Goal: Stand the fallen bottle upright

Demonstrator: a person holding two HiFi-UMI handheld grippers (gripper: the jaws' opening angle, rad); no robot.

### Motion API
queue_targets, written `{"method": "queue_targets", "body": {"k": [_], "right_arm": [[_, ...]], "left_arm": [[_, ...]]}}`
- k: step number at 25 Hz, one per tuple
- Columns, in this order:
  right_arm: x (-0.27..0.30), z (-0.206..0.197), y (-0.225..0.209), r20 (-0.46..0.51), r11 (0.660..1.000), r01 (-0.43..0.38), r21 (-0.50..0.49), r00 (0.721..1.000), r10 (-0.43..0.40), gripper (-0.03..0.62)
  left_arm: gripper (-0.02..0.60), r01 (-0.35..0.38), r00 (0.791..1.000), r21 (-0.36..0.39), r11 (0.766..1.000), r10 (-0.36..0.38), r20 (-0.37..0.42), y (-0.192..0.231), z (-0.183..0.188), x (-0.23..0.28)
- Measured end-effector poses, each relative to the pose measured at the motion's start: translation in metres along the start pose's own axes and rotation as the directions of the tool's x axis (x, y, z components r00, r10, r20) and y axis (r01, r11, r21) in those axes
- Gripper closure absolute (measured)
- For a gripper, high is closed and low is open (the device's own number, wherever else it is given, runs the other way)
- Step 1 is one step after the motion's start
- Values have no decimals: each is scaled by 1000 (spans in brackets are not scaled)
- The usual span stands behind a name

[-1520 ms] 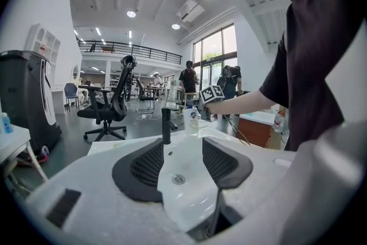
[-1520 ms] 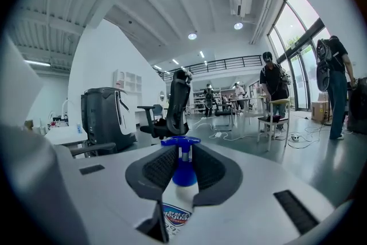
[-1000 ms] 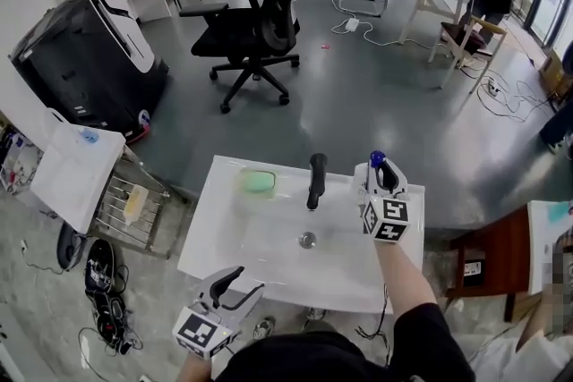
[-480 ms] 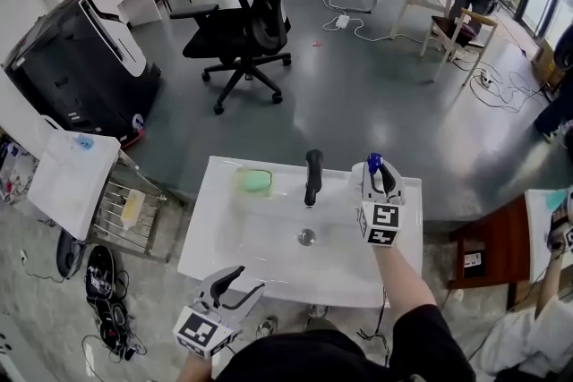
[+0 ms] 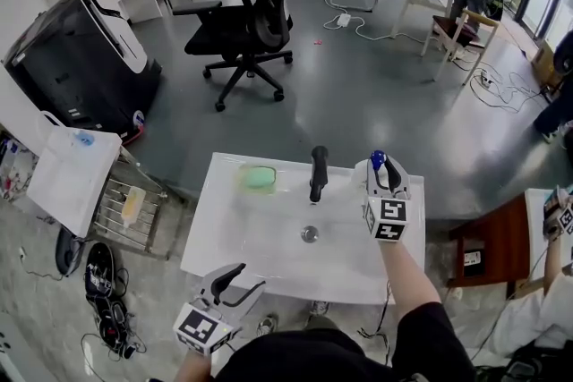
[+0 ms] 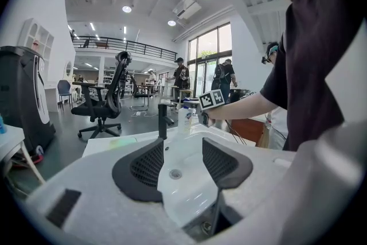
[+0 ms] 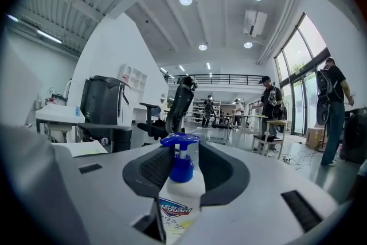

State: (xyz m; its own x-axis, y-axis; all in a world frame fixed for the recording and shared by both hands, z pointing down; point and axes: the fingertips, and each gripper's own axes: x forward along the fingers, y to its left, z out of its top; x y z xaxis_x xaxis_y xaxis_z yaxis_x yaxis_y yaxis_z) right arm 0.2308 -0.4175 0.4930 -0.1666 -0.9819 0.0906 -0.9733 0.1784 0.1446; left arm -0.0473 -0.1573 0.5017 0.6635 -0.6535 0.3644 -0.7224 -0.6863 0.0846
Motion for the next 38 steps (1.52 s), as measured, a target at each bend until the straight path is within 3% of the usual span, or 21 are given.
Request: {"method": "queue_targets", "body": {"k": [8, 19, 26, 38], "right_arm": [[2, -3, -1, -25, 998, -17, 52, 1000, 18, 450], [5, -5, 3, -50, 999, -8, 42, 999, 10, 365], [-5, -5, 7, -63, 999, 0, 47, 998, 3, 354], [-62, -1, 23, -54, 981, 19, 191, 998, -8, 324]], "left_arm": [[364, 8, 1000, 0, 1000, -8, 0, 2, -1, 1], [364, 11, 1000, -4, 1000, -11, 5, 12, 1, -1], [364, 40, 999, 15, 999, -41, 17, 14, 3, -3], [364, 93, 992, 24, 995, -95, 89, 20, 12, -8]]}}
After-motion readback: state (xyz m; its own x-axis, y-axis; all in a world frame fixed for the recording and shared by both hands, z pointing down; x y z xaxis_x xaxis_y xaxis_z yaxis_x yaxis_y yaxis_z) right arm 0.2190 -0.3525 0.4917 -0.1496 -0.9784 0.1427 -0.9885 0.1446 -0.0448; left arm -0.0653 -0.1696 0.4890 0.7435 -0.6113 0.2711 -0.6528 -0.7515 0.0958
